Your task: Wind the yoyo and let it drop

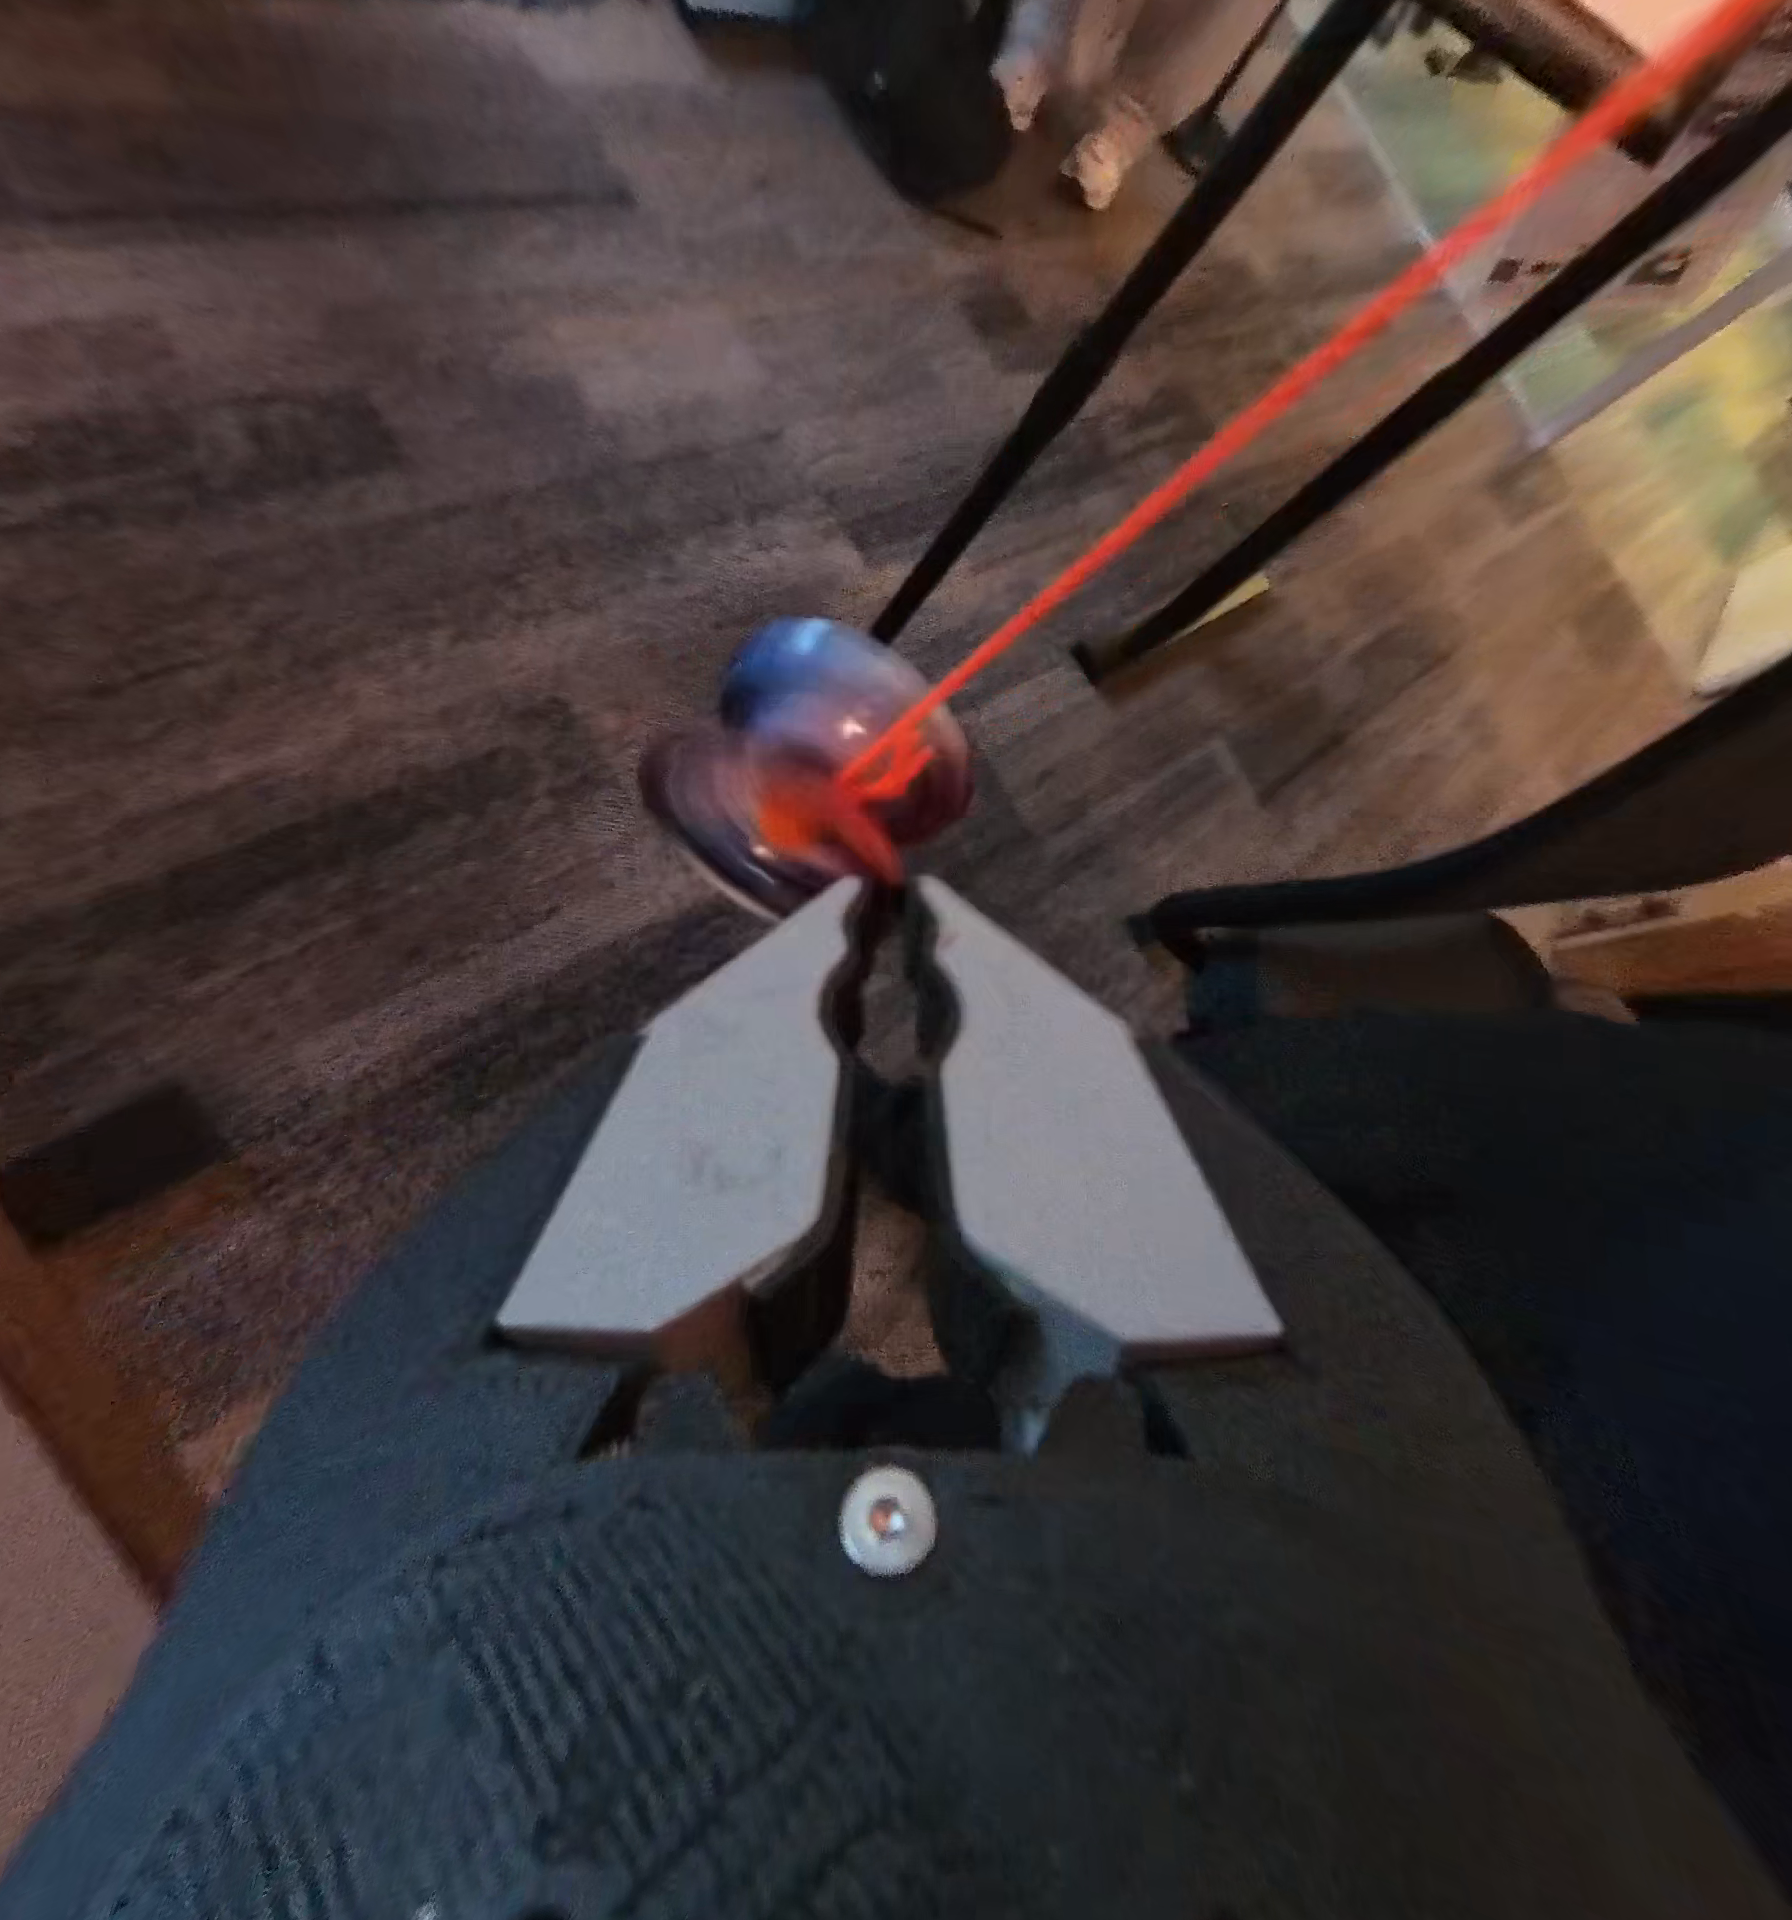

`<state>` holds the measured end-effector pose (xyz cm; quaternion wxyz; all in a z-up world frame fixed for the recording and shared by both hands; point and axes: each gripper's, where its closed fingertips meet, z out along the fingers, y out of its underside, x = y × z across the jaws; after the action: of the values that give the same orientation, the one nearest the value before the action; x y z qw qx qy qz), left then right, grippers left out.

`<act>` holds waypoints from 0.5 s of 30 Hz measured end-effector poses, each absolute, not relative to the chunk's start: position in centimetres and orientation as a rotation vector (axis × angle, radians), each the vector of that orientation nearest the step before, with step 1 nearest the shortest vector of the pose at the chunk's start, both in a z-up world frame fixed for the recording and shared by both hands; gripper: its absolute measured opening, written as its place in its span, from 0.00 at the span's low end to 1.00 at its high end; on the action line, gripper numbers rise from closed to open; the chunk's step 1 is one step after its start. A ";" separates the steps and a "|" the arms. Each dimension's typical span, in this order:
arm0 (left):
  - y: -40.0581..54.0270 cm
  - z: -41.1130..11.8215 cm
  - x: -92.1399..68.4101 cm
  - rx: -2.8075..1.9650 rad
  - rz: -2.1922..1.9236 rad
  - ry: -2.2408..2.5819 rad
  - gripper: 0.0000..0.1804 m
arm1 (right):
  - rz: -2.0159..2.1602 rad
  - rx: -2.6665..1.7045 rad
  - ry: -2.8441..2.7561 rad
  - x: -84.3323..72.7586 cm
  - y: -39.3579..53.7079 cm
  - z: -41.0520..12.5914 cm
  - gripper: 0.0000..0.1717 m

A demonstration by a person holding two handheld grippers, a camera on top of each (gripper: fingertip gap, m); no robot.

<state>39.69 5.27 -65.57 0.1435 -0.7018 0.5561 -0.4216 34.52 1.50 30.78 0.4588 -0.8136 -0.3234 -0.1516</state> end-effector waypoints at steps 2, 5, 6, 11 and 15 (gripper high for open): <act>5.1 -65.9 41.2 -2.017 -1.247 1.611 0.01 | -0.391 -1.999 -0.781 34.4 1.2 31.2 0.00; 4.8 -65.3 41.8 -1.946 -1.199 1.668 0.01 | -0.427 -2.027 -0.750 35.3 0.9 30.9 0.00; 4.7 -65.2 41.8 -1.927 -1.185 1.688 0.01 | -0.433 -2.037 -0.741 35.7 0.7 30.8 0.00; 4.1 -64.4 41.7 -1.903 -1.229 1.710 0.01 | -0.455 -2.054 -0.704 37.3 0.2 30.4 0.00; 2.7 -62.7 40.3 -1.839 -1.314 1.799 0.01 | -0.478 -2.102 -0.639 41.2 -0.1 28.8 0.00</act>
<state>40.28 2.72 -62.73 0.1263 -0.6314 0.6177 -0.4514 41.21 -0.09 28.77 0.4319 -0.8432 -0.2562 -0.1919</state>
